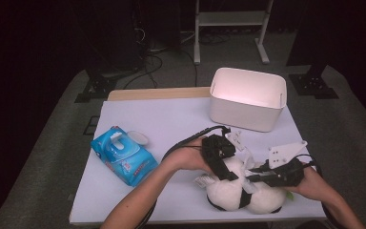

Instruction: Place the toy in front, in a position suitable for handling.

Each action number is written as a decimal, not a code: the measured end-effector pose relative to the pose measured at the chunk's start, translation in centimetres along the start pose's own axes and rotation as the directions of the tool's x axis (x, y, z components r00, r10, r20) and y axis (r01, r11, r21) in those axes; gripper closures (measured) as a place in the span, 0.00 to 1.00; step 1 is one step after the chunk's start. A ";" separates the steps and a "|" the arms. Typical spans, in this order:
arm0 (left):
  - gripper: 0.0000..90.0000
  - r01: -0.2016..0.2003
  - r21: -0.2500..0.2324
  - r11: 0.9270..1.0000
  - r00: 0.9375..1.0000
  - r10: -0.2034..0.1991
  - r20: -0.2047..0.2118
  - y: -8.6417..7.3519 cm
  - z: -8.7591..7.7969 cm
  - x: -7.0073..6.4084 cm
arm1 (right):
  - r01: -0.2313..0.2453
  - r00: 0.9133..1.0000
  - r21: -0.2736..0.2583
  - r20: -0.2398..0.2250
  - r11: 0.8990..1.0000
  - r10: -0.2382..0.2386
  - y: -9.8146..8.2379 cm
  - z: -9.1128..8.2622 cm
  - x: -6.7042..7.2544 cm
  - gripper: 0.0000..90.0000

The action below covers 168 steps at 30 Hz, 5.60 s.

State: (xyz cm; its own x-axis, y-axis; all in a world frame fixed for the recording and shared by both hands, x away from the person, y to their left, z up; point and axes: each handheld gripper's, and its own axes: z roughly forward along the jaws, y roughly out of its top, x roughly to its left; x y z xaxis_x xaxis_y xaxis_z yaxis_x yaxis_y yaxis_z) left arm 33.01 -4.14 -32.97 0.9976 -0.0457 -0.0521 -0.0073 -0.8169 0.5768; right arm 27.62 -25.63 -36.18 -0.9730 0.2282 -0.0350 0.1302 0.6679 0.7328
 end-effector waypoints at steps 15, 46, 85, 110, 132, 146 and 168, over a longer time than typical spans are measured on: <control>0.71 -0.074 -0.038 0.996 0.996 0.072 -0.054 -0.6 -0.8 -0.2 | -0.047 0.999 -0.021 -0.023 0.999 0.047 0.2 -0.6 -2.1 0.89; 0.13 0.048 -0.005 0.999 0.993 -0.047 0.105 -2.3 -0.6 0.3 | 0.048 0.998 -0.006 -0.041 0.999 -0.049 1.1 1.4 1.4 0.90; 0.35 -0.078 -0.065 0.995 0.997 0.076 -0.032 -4.6 -2.8 -1.6 | 0.016 1.000 -0.009 -0.026 1.000 -0.016 2.7 1.1 -0.6 0.90; 0.36 -0.124 -0.033 0.992 0.991 0.122 -0.061 -3.1 -3.6 -1.4 | -0.034 0.998 -0.013 -0.047 0.999 0.033 1.9 0.7 -0.9 0.90; 0.33 -0.028 -0.088 0.996 0.994 0.019 -0.108 -5.6 -3.8 -1.7 | 0.019 0.999 -0.002 -0.040 1.000 -0.020 3.4 1.1 -0.8 0.89; 0.34 -0.029 -0.083 0.996 0.994 0.020 -0.111 -5.5 -3.7 -1.5 | -0.023 0.999 -0.010 0.028 1.000 0.024 0.9 -3.1 -0.9 0.89; 0.30 -0.020 -0.049 0.999 0.988 0.012 -0.155 -4.9 -5.3 -3.0 | -0.105 0.994 -0.018 0.028 0.994 0.106 -0.7 -2.2 -1.2 0.90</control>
State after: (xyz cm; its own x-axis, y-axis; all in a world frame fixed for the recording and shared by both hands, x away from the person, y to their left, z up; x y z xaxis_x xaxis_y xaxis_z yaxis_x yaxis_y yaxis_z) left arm 30.45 3.04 -31.35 0.9960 0.0340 0.0823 -0.0242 -0.7864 0.6173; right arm 28.28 -27.89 -35.16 -0.9480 0.3174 0.0234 0.2284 0.6272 0.7446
